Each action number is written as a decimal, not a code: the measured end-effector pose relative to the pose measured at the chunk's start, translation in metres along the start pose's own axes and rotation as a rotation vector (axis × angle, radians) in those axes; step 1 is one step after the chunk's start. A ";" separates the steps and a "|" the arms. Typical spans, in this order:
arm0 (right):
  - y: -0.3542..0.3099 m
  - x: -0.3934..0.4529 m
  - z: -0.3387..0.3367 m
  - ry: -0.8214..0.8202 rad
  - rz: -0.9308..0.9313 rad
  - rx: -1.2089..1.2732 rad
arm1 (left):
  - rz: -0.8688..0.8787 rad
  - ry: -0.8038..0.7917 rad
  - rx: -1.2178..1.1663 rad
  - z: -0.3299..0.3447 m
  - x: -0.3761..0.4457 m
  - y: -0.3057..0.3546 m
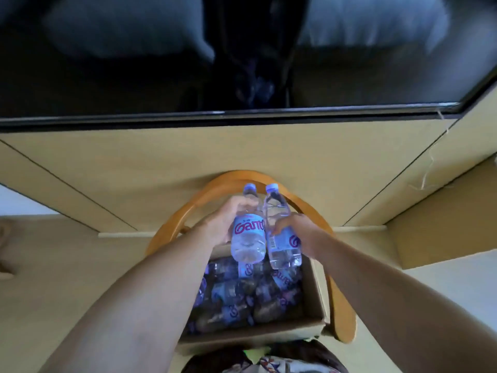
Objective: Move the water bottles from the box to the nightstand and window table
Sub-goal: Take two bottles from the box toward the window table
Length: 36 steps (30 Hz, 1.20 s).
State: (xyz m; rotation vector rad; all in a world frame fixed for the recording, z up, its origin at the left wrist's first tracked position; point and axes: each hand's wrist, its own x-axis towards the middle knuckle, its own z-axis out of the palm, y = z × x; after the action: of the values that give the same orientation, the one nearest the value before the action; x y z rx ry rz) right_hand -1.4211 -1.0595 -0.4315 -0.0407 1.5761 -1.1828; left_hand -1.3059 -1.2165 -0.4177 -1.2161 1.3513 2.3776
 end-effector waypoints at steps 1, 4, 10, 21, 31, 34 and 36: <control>-0.008 -0.006 -0.001 -0.020 -0.024 0.084 | 0.032 -0.044 0.001 0.005 0.001 0.009; -0.023 -0.024 -0.003 -0.013 -0.121 0.242 | 0.047 -0.140 0.047 0.021 0.000 0.037; -0.020 -0.082 -0.011 0.349 -0.224 0.340 | 0.054 -0.263 0.269 0.068 -0.009 0.059; 0.083 -0.244 -0.072 0.897 -0.336 0.653 | 0.062 -0.655 0.558 0.235 -0.066 -0.001; 0.223 -0.424 -0.135 1.164 -0.512 0.827 | 0.091 -1.007 0.830 0.423 -0.194 -0.135; 0.268 -0.482 -0.154 1.187 -0.541 0.889 | 0.024 -1.134 0.905 0.476 -0.234 -0.190; 0.295 -0.516 -0.167 1.207 -0.568 0.935 | 0.006 -1.188 0.955 0.507 -0.258 -0.226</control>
State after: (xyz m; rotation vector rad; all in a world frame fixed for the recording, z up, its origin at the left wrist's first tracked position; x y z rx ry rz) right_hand -1.1897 -0.5067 -0.2813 1.0730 1.8198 -2.5892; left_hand -1.3181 -0.6293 -0.2473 0.4083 1.5430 1.4625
